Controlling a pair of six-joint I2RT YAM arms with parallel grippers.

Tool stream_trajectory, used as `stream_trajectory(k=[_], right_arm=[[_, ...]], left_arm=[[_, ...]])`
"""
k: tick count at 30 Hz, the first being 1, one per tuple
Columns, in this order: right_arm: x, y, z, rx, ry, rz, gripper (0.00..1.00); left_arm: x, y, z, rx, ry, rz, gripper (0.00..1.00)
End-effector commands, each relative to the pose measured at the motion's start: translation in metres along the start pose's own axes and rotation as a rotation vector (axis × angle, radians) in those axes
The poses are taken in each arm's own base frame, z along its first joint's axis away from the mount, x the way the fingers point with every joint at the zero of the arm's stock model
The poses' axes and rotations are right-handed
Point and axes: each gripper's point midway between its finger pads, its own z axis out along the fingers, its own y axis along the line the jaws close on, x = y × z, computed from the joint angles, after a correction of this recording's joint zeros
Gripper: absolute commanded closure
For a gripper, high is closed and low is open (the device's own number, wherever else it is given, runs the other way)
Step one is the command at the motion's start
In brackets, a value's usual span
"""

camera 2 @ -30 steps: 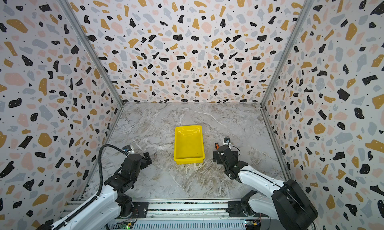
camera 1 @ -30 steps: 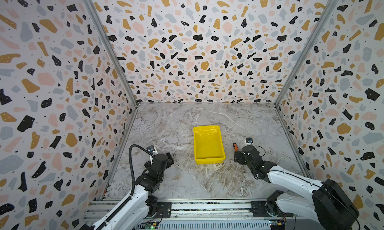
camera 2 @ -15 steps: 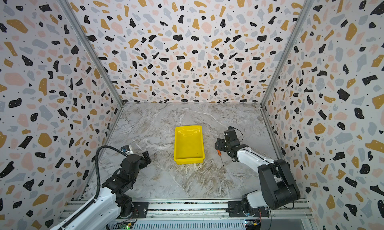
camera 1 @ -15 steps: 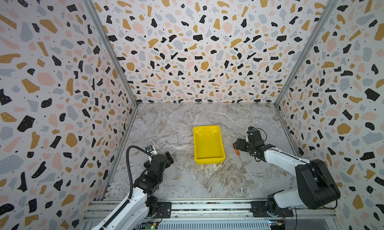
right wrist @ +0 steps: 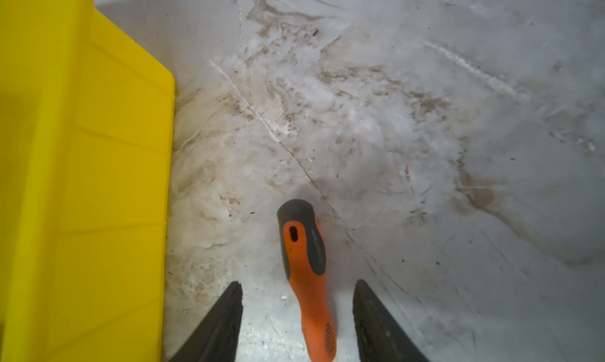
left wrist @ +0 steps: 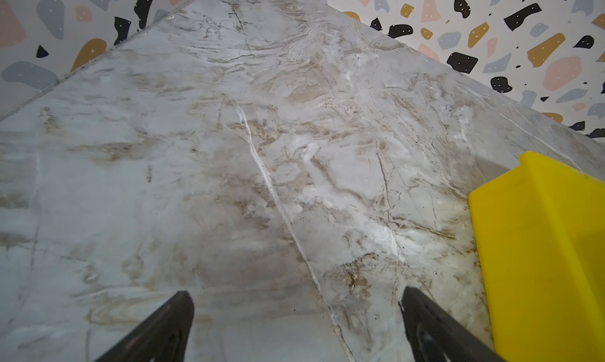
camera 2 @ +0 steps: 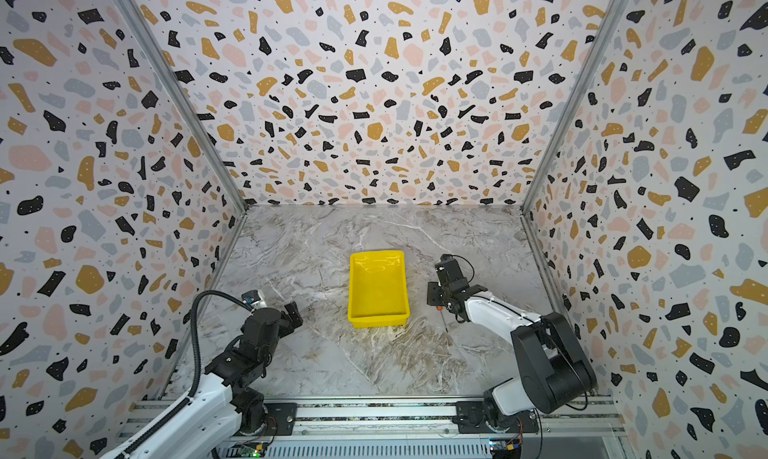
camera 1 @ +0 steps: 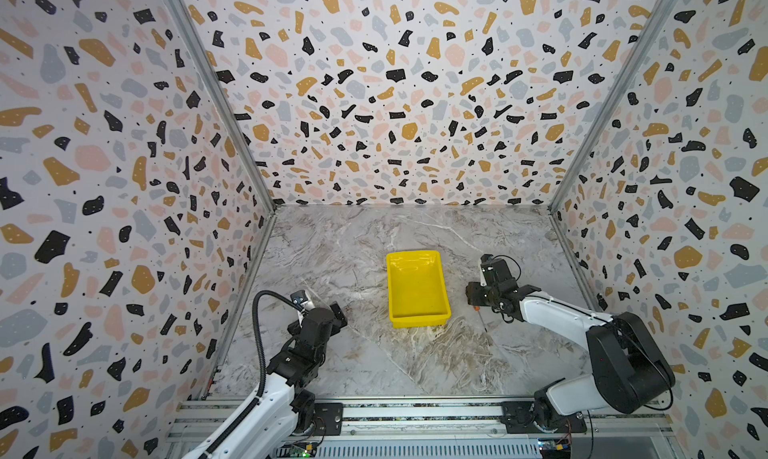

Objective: Put the screwdriver in the bin
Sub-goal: Pick up the screwdriver from the middle-right of the table.

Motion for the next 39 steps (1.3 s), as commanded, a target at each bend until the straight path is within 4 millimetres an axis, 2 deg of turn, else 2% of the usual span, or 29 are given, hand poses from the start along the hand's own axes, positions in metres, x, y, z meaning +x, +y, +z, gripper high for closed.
stream_trajectory(k=[1, 4, 6, 24, 25, 33, 34, 39], right_arm=[[-0.006, 0.000, 0.001, 0.047, 0.008, -0.036, 0.44], [-0.004, 0.001, 0.006, 0.052, 0.032, -0.031, 0.56], [-0.003, 0.003, 0.010, 0.047, 0.051, -0.035, 0.57], [0.012, -0.003, 0.024, 0.107, 0.107, -0.049, 0.61], [0.011, -0.004, 0.023, 0.110, 0.103, -0.049, 0.65], [0.008, -0.009, 0.020, 0.140, 0.086, -0.040, 0.73], [0.006, -0.009, 0.017, 0.145, 0.080, -0.040, 0.76], [-0.011, -0.009, -0.002, 0.201, 0.010, -0.047, 0.77]], left_arm=[[-0.005, -0.003, -0.001, 0.005, -0.014, -0.013, 0.00], [-0.006, -0.003, -0.001, 0.005, -0.017, -0.014, 0.00], [-0.007, -0.003, -0.001, 0.003, -0.021, -0.015, 0.00], [-0.006, -0.002, -0.001, 0.002, -0.021, -0.016, 0.00], [-0.007, -0.002, -0.001, 0.003, -0.022, -0.016, 0.00], [-0.007, -0.002, -0.002, 0.002, -0.023, -0.016, 0.00], [-0.007, -0.002, -0.002, 0.002, -0.022, -0.016, 0.00], [-0.007, -0.002, -0.002, 0.004, -0.023, -0.017, 0.00]])
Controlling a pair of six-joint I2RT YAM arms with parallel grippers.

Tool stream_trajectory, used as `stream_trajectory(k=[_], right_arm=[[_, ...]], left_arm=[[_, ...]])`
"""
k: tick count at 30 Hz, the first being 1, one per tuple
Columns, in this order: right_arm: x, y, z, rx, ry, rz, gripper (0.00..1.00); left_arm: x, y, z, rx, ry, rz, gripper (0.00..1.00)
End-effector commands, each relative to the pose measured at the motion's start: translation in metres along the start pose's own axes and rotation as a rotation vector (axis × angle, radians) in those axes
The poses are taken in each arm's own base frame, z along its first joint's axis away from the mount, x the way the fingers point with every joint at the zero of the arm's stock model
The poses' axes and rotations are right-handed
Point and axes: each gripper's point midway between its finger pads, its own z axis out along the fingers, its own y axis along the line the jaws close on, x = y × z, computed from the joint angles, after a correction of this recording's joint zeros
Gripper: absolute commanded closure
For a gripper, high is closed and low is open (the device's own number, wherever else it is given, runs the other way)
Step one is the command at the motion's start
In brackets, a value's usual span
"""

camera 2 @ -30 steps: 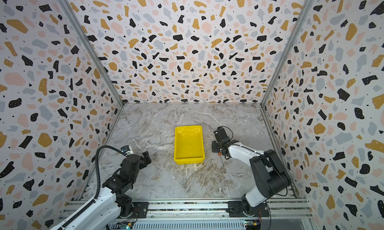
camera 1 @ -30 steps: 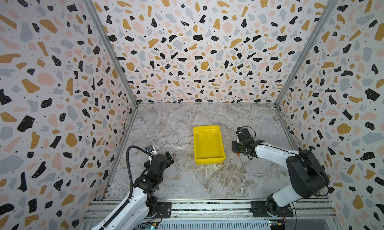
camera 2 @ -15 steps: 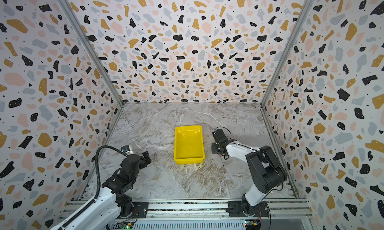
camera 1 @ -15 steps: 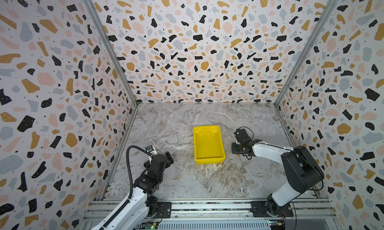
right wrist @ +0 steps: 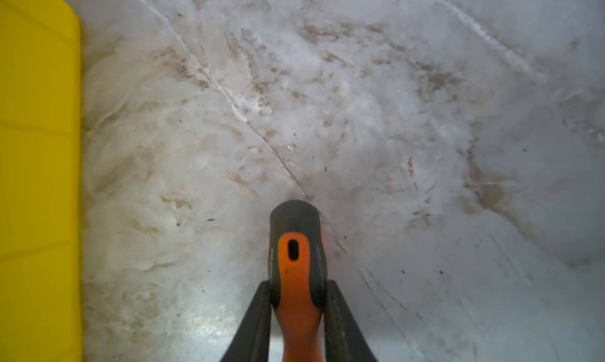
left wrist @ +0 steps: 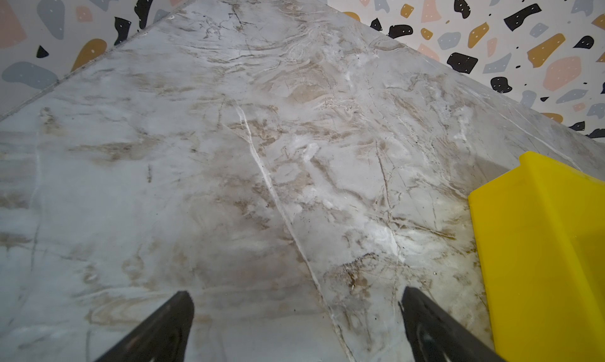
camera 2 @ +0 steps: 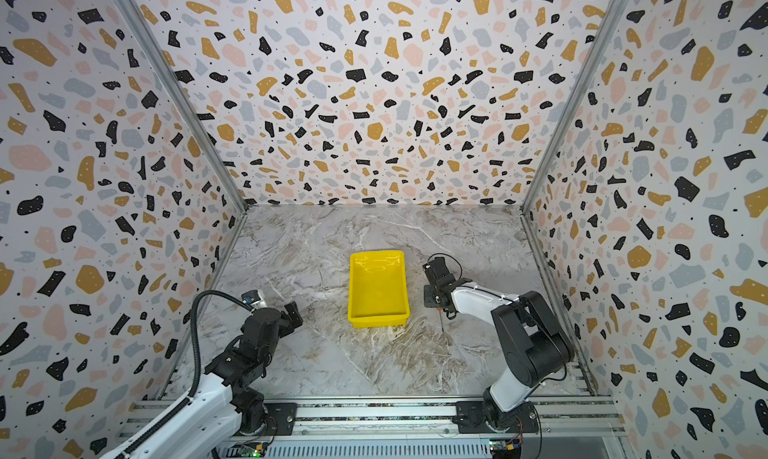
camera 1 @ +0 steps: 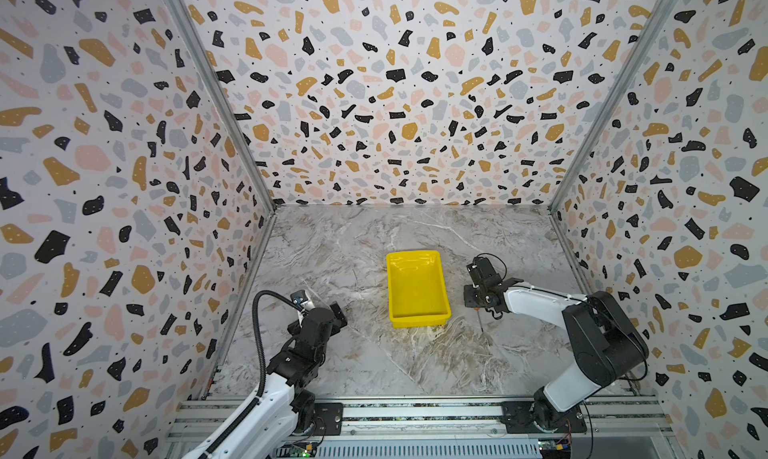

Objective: Put the screwdriver in the bin
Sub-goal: Pick up the screwdriver from the middle-right of the table, then place the screwdriver into the bin.

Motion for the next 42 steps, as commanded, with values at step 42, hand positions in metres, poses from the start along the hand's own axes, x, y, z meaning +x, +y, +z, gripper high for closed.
stream_trajectory(k=[42], right_arm=[[-0.070, 0.200, -0.027, -0.340, -0.062, 0.162, 0.73]], left_arm=[[-0.007, -0.005, -0.003, 0.026, -0.024, -0.020, 0.00]])
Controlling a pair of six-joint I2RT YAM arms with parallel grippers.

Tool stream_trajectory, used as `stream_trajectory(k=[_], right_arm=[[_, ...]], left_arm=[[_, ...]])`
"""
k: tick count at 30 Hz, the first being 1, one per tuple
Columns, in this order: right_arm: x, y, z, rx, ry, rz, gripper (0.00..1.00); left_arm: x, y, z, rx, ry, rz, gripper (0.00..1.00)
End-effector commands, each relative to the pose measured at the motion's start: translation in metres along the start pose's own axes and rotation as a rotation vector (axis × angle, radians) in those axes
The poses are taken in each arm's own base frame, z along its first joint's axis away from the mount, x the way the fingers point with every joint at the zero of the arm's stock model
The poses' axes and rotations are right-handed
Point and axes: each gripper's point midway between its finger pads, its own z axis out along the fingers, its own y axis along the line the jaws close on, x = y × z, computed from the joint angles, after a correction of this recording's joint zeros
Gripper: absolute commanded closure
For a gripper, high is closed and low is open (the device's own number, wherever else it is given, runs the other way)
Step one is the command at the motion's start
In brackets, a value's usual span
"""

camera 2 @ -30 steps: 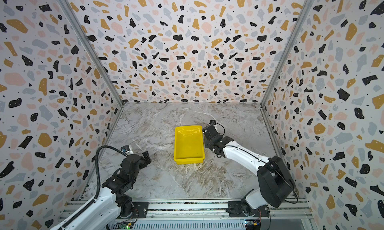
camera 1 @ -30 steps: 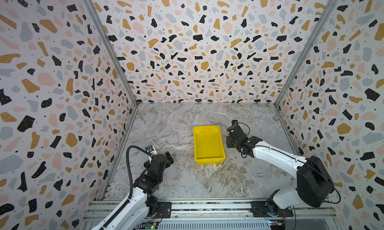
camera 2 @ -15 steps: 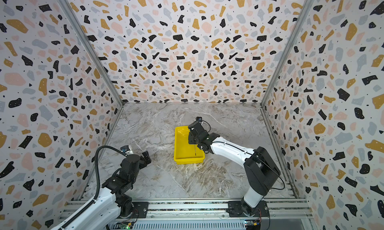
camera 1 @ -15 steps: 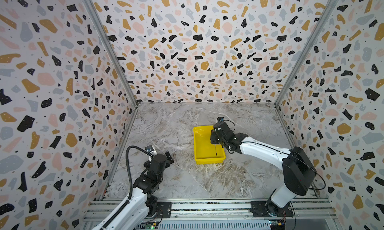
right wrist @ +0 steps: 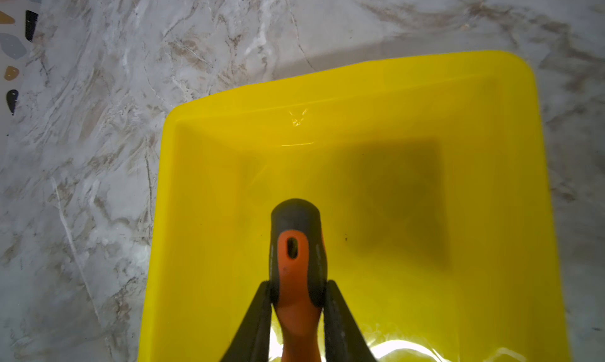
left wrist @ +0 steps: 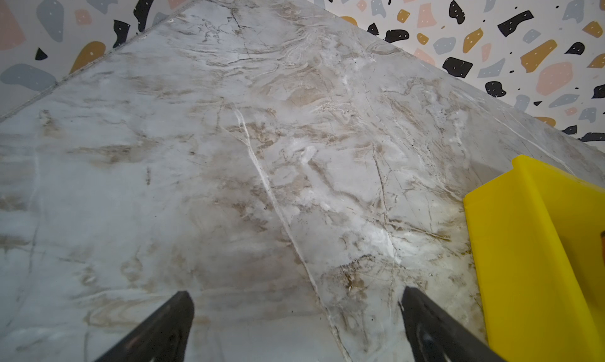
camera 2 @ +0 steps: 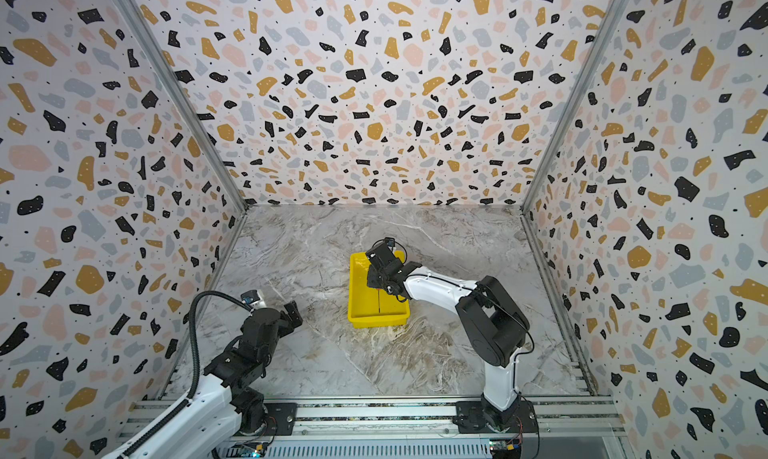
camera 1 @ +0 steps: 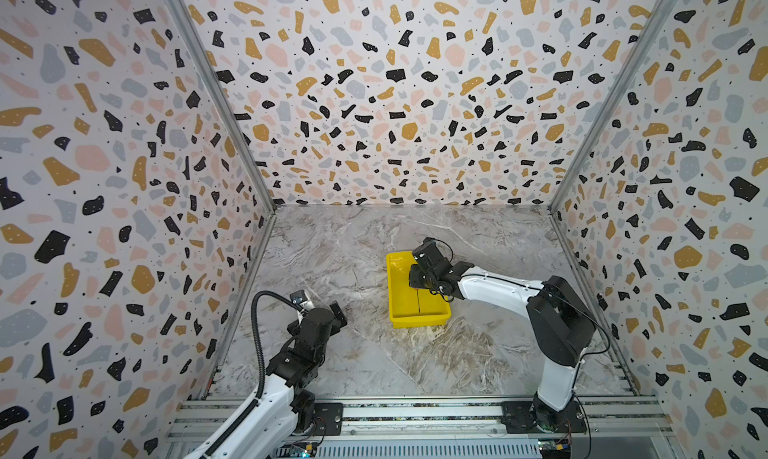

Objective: Put the screwdriver in the bin
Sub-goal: Place the screwdriver into the bin.

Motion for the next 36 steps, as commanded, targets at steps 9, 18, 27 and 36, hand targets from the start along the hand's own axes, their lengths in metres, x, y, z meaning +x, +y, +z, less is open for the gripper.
stream_trajectory(k=[9, 18, 27, 36], right_arm=[[0.005, 0.012, 0.015, -0.008, 0.080, 0.061, 0.69], [-0.005, 0.013, 0.004, -0.008, 0.050, 0.059, 0.66], [-0.032, 0.018, -0.032, -0.031, -0.027, 0.041, 0.63], [-0.070, -0.034, -0.092, 0.012, -0.172, -0.002, 0.57]], left_arm=[[-0.004, -0.004, -0.001, 0.017, -0.015, -0.012, 0.00], [-0.005, -0.004, -0.001, 0.016, -0.016, -0.013, 0.00], [-0.004, -0.004, -0.001, 0.015, -0.016, -0.014, 0.00], [-0.002, 0.000, 0.000, -0.001, -0.015, -0.031, 0.00]])
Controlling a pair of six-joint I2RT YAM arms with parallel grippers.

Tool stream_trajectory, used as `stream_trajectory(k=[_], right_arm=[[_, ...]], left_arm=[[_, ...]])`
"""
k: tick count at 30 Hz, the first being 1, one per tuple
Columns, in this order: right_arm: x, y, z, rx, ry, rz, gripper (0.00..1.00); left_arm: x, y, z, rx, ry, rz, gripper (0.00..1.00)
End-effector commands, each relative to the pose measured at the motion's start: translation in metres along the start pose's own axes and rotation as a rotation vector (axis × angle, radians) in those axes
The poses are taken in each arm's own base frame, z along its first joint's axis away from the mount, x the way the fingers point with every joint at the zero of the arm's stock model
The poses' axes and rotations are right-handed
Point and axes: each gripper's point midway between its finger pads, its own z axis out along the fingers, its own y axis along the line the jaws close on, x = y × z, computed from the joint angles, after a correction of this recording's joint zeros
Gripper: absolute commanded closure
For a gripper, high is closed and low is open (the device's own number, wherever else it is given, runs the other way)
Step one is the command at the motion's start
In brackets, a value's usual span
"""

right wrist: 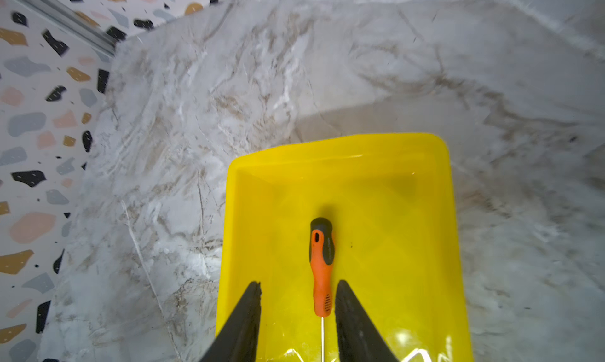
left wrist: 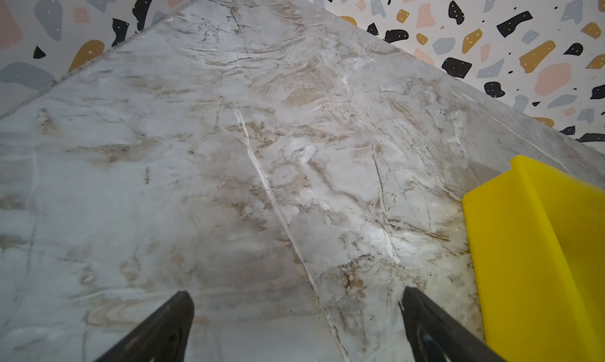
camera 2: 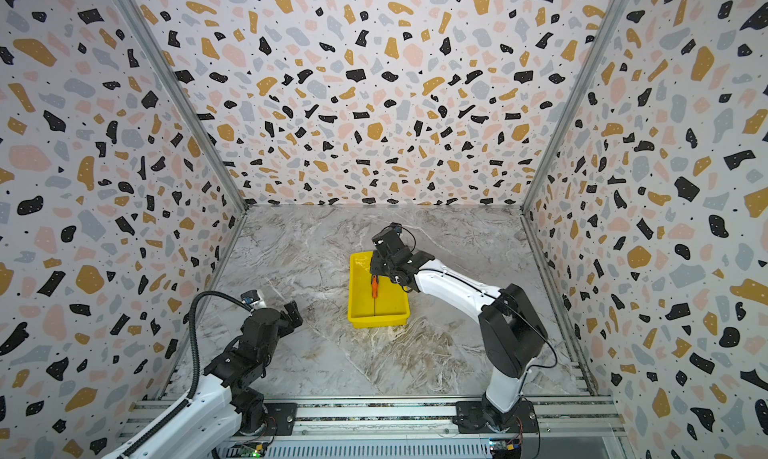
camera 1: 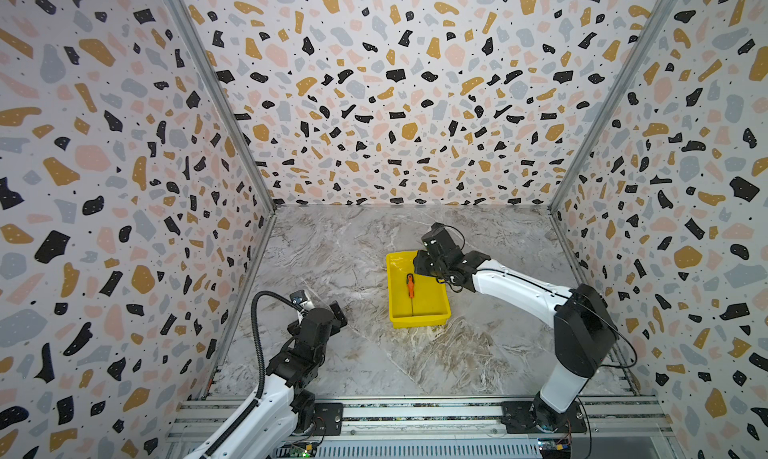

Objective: Put the screwdriver in the bin
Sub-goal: Place the screwdriver into the bin, then reset both arms

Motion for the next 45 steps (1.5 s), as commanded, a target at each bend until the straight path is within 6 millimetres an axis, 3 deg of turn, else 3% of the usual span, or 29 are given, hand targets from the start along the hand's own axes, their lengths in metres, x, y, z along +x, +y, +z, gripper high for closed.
stream_trajectory(k=[1, 5, 6, 8, 9, 12, 17, 23, 25, 28, 36, 40, 45], right_arm=[[-0.021, -0.041, -0.027, 0.059, -0.075, -0.049, 0.53], [-0.031, -0.090, -0.053, 0.093, -0.153, -0.075, 0.36], [-0.033, -0.101, -0.060, 0.112, -0.176, -0.078, 0.29], [-0.039, -0.121, -0.076, 0.180, -0.246, -0.120, 0.04], [-0.041, -0.128, -0.083, 0.212, -0.283, -0.148, 0.01], [-0.043, -0.143, -0.100, 0.279, -0.383, -0.245, 0.01], [-0.037, -0.150, -0.121, 0.271, -0.603, -0.417, 0.01], [-0.001, -0.159, -0.151, 0.238, -0.915, -0.627, 0.01], [0.010, -0.156, -0.151, 0.231, -0.936, -0.731, 0.01], [0.013, -0.160, -0.132, 0.264, -0.843, -0.788, 0.01], [-0.004, -0.208, -0.121, 0.421, -0.823, -0.607, 0.01], [-0.001, -0.235, -0.121, 0.454, -0.831, -0.490, 0.01], [0.006, -0.236, -0.124, 0.415, -0.867, -0.517, 0.01]], left_arm=[[-0.002, 0.001, 0.000, -0.004, -0.018, -0.032, 0.00], [0.000, 0.000, 0.001, 0.006, -0.015, -0.036, 0.00], [0.000, -0.001, 0.001, 0.006, -0.016, -0.037, 0.00], [0.000, -0.001, 0.002, 0.006, -0.016, -0.038, 0.00], [0.000, -0.001, 0.002, 0.006, -0.014, -0.037, 0.00], [0.001, -0.001, 0.003, 0.006, -0.012, -0.036, 0.00], [0.002, -0.002, 0.004, 0.005, -0.004, -0.031, 0.00], [0.003, -0.002, 0.004, 0.004, 0.000, -0.028, 0.00], [0.003, -0.002, 0.005, 0.003, 0.000, -0.028, 0.00], [0.003, -0.002, 0.005, 0.002, -0.001, -0.028, 0.00], [0.004, -0.002, 0.005, -0.001, 0.005, -0.025, 0.00], [0.003, -0.002, 0.005, -0.001, 0.003, -0.024, 0.00], [0.004, -0.002, 0.005, -0.001, 0.005, -0.025, 0.00]])
